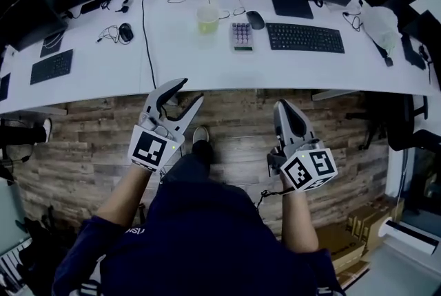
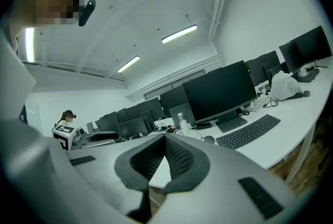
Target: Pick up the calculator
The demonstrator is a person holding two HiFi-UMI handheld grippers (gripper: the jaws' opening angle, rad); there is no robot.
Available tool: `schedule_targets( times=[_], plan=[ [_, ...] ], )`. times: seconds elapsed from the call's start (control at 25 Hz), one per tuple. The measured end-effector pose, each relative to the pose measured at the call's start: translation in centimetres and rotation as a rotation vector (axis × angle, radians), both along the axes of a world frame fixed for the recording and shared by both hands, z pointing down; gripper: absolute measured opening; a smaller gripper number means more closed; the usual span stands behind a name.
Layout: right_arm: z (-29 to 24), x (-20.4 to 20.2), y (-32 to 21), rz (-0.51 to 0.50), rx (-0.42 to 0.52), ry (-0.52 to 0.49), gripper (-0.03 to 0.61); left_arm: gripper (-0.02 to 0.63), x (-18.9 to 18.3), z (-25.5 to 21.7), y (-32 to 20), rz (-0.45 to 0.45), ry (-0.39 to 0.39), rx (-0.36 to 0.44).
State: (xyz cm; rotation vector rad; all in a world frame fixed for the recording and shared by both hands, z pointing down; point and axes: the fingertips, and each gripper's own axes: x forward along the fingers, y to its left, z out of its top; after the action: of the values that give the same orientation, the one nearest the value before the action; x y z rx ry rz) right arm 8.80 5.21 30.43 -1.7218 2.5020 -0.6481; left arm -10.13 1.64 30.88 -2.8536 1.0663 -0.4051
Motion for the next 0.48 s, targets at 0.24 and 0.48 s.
schedule_targets(
  times=[0.24, 0.48],
  plan=[
    [0.4, -0.4, -5.0, 0.026, -0.020, 0.003, 0.003, 0.196, -0.2, 0.5, -5.5, 0.026, 0.020, -0.011],
    [1.0, -0.9, -9.3, 0.050, -0.040, 0.012, 0.003, 0.196, -0.5, 1.2, -10.2, 0.066, -0.007, -0.015]
  ],
)
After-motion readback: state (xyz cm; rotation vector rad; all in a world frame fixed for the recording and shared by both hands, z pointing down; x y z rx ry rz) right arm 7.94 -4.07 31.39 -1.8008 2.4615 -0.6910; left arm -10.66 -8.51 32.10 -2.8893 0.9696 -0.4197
